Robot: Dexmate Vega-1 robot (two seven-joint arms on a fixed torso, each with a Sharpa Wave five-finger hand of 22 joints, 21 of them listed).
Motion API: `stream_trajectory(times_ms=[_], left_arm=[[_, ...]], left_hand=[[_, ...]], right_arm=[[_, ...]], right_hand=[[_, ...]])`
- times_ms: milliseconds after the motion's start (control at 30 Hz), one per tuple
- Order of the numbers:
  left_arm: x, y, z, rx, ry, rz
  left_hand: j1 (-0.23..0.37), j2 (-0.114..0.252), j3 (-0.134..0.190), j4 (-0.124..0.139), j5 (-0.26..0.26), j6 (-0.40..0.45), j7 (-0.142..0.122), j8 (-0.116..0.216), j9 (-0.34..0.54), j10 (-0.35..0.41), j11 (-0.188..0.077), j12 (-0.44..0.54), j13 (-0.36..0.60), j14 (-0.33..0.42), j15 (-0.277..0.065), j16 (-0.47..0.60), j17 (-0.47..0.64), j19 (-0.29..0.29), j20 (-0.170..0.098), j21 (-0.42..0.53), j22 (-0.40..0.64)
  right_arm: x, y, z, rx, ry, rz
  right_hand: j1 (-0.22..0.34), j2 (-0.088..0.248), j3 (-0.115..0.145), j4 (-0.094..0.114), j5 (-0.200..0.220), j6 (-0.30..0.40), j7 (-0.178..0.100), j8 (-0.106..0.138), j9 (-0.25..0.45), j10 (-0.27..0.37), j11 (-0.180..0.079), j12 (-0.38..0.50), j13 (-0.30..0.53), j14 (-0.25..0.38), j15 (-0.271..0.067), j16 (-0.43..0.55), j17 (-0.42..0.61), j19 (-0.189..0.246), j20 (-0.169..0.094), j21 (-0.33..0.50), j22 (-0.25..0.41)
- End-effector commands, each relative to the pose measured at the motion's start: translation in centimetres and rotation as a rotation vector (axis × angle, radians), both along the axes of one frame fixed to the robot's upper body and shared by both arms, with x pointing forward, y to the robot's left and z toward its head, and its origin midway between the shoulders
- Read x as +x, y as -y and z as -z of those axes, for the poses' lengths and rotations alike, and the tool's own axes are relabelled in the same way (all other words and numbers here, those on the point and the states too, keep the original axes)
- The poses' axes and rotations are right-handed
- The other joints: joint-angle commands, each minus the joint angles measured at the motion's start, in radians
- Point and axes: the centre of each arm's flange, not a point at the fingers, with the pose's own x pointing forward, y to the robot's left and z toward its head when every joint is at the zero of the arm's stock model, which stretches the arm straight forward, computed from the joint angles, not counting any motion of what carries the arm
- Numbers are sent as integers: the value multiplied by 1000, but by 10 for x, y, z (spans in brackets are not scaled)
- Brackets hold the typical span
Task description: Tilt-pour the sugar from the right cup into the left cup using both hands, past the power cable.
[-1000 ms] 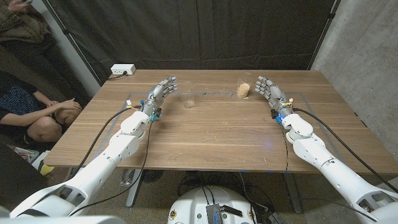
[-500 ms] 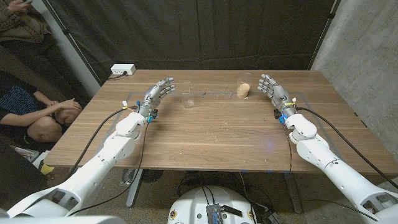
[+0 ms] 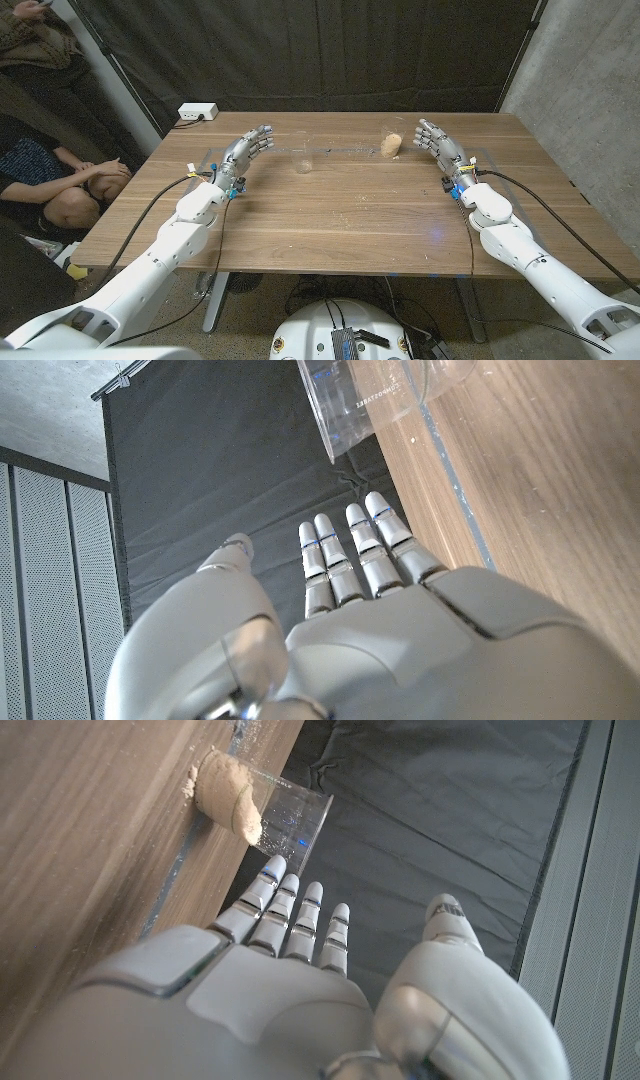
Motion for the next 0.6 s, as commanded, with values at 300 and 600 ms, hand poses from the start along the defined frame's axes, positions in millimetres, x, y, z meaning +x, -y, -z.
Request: stream_trajectory(times_ms=[300,600], left_arm=[[8,-9,-7,44,22,15],[9,-3,-9,67,27,20]], left_hand=[[-7,4,1,-2,6,0,3,-3,2,13,0,1,5,11,-99,10,-2,12,1,-3,1],[-8,3,2,-3,7,2,6,-3,2,18,3,2,6,12,-98,11,-3,12,2,-4,1]], right_arm=[[15,12,1,-132,45,76],[13,27,-3,-217,70,117]], right_hand=[[5,-26,0,-14,6,-40,-3,-1,0,-23,0,-13,5,-22,-128,-4,5,0,-4,-14,5],[-8,-51,-11,-12,13,-98,47,2,-2,-90,32,-38,7,-74,-101,-8,7,-15,-10,-41,4]])
